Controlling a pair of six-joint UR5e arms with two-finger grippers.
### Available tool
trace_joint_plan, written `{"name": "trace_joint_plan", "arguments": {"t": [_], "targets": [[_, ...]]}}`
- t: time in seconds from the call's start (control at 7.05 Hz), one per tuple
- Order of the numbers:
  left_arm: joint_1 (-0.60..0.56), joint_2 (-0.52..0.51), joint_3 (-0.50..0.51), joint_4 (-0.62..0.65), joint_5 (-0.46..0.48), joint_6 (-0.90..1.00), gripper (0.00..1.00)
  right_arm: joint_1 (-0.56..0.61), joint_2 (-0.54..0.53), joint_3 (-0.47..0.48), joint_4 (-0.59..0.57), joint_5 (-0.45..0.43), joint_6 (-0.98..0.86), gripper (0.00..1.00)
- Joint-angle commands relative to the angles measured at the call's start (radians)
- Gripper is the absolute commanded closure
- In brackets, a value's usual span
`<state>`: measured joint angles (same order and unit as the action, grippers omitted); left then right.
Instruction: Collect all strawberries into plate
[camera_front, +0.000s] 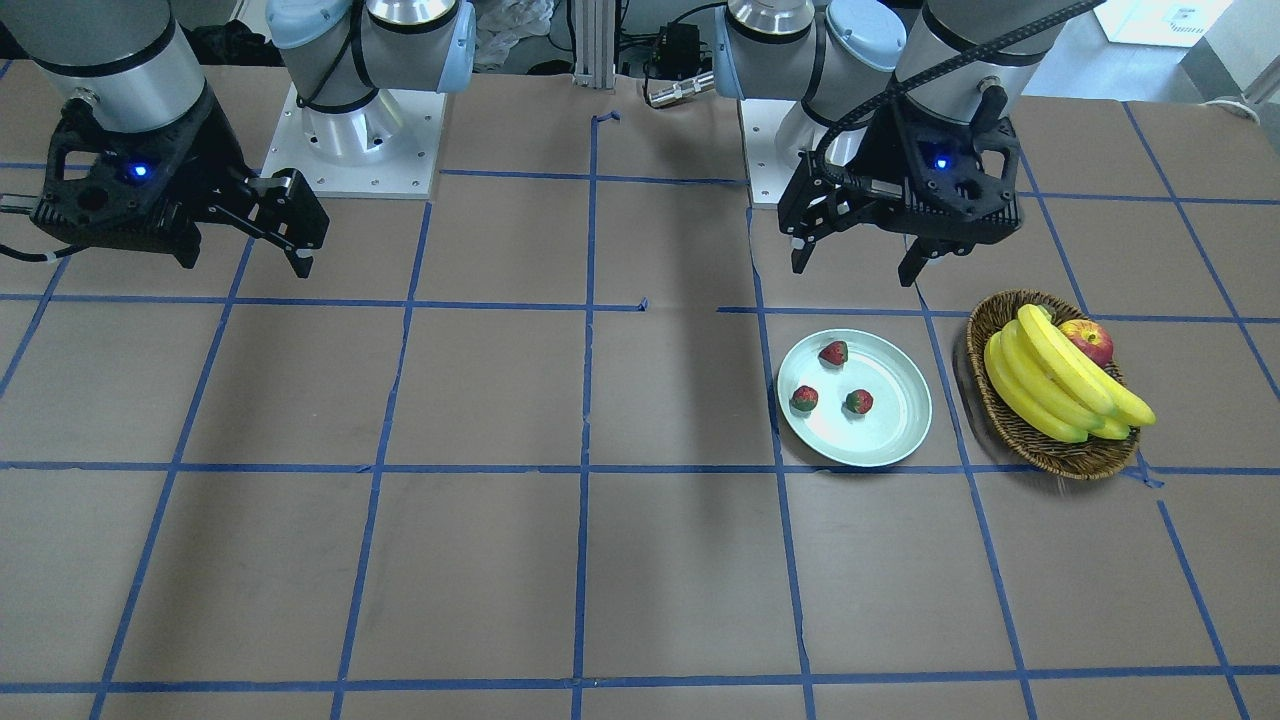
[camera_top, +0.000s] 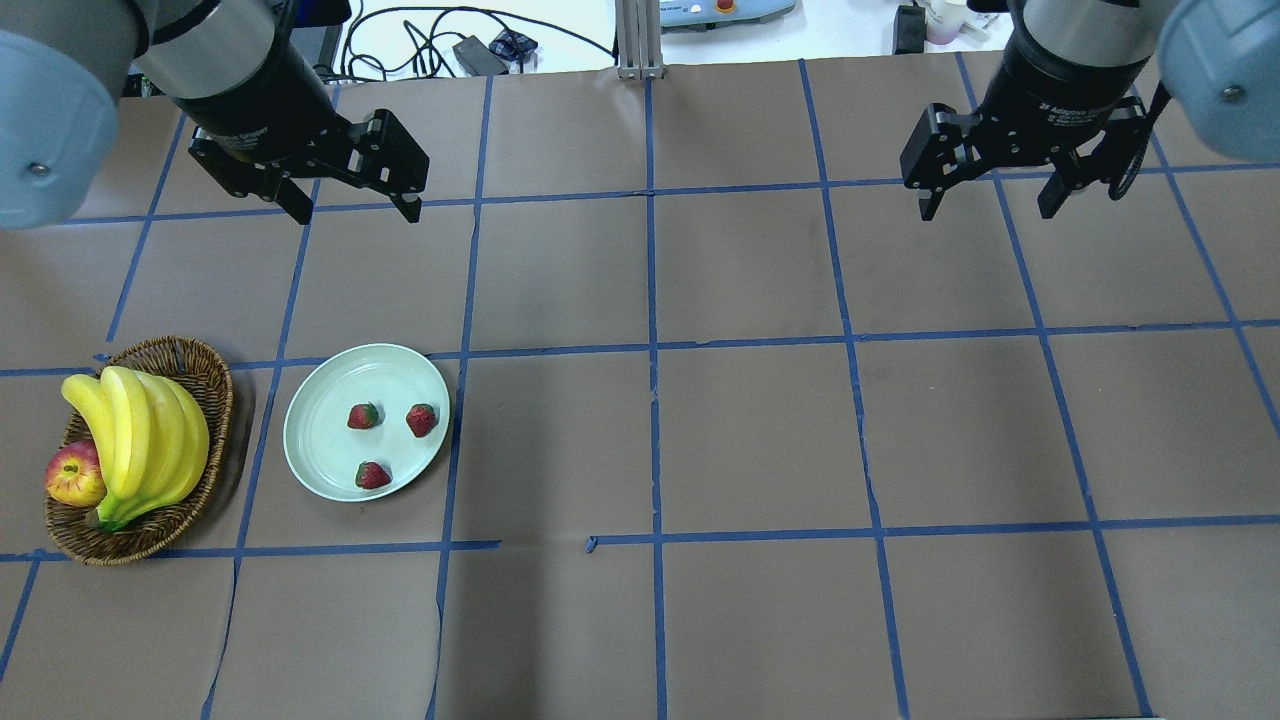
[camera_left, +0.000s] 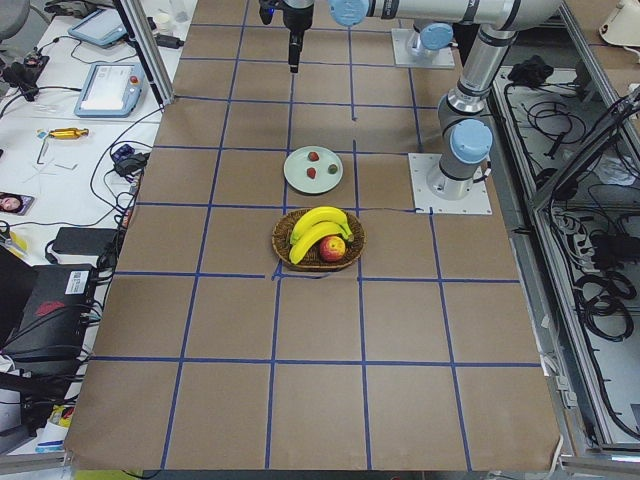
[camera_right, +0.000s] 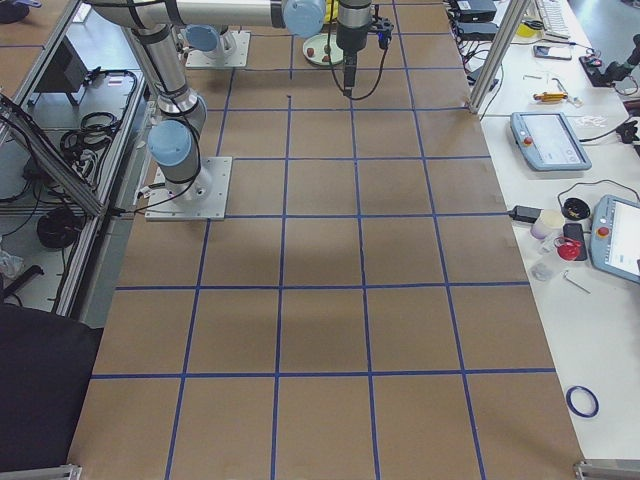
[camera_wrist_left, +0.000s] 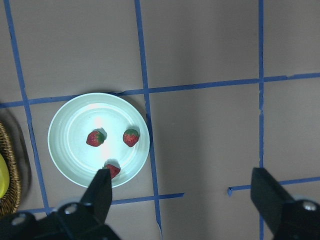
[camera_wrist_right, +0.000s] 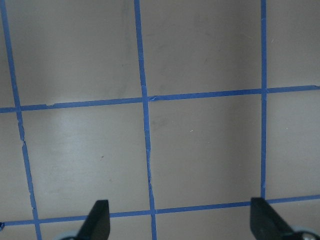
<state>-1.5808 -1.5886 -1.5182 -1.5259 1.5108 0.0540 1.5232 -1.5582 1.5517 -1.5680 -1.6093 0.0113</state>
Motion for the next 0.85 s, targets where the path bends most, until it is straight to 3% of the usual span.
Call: {"name": "trace_joint_plan", "arguments": {"t": [0.0, 0.14, 0.71], "targets": [[0.002, -0.028, 0.05, -0.01, 0.017, -0.01, 0.02, 0.0, 0.001, 0.001, -0.004, 0.002, 0.001, 0.0], [0.002, -0.027, 0.046, -0.002, 0.052, -0.06, 0.01, 0.0, 0.001, 0.001, -0.004, 0.002, 0.001, 0.0], [0.002, -0.004, 0.001, 0.023, 0.051, -0.128, 0.0, 0.011, 0.003, 0.001, -0.004, 0.002, 0.001, 0.0]]}}
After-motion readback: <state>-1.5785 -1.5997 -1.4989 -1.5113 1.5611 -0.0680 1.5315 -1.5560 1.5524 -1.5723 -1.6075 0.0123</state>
